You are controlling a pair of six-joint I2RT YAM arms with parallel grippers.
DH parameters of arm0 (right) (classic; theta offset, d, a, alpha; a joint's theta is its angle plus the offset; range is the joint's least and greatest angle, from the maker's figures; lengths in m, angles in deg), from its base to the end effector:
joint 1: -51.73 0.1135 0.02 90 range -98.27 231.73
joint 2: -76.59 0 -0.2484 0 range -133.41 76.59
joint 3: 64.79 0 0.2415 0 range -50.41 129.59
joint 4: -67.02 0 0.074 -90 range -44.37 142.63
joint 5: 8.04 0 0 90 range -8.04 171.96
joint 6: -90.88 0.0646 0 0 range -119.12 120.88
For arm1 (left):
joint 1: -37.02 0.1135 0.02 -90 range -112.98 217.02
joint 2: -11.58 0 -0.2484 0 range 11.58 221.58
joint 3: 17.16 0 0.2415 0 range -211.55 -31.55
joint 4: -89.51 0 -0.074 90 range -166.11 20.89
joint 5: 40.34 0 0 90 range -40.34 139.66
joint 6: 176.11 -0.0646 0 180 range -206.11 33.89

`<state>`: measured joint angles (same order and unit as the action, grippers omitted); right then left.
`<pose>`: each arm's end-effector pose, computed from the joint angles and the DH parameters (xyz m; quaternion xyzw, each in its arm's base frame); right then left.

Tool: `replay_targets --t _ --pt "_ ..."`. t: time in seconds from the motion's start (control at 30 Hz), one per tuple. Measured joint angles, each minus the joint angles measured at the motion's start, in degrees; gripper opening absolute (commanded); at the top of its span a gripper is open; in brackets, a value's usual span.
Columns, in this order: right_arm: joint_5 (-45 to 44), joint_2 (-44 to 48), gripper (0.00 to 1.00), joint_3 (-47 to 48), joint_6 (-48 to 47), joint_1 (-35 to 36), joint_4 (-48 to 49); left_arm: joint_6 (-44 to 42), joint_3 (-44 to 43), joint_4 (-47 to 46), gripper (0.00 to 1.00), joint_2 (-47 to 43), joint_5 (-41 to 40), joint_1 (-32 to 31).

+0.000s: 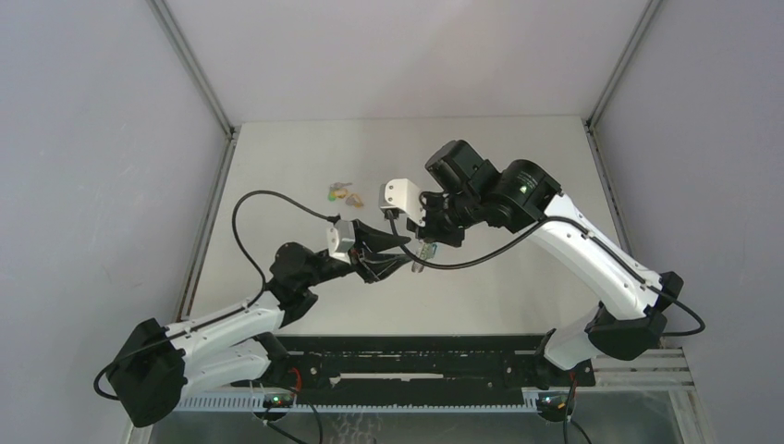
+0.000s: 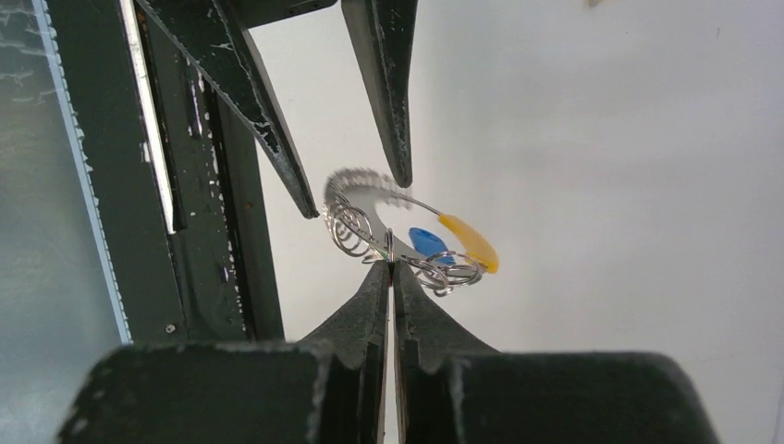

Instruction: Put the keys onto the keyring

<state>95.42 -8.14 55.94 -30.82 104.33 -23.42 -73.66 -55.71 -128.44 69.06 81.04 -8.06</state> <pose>0.1533 0.2253 0.3915 -0.6611 0.6771 0.1647 0.2780 0.1435 -0.1916 0.2867 0.3683 0.4746 -0.5148 0.6116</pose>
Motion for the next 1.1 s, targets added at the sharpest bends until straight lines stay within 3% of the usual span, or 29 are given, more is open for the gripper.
replay_targets --t 0.2,0.53,0.77,0.93,1.1 --pt "-0.9 0.0 0.00 -2.5 0.7 -1.3 1.8 -0.1 0.0 1.5 0.51 -1.0 -4.3 0.0" --pt "-1.0 1.2 0.00 -21.9 9.2 -5.9 13.3 -0.1 0.0 17.1 0.68 -13.4 -22.1 0.0" --pt "-3.0 2.1 0.00 -32.8 18.9 -9.3 24.2 0.6 0.0 35.5 0.88 -24.2 -36.5 0.0" --pt "-5.5 1.5 0.00 -34.7 26.0 -14.4 31.1 2.2 -2.6 50.8 0.97 -27.5 -46.2 0.6" --pt "-9.2 -2.4 0.00 -34.7 31.2 -18.6 37.6 2.8 -8.8 63.1 1.00 -29.3 -52.1 3.2"
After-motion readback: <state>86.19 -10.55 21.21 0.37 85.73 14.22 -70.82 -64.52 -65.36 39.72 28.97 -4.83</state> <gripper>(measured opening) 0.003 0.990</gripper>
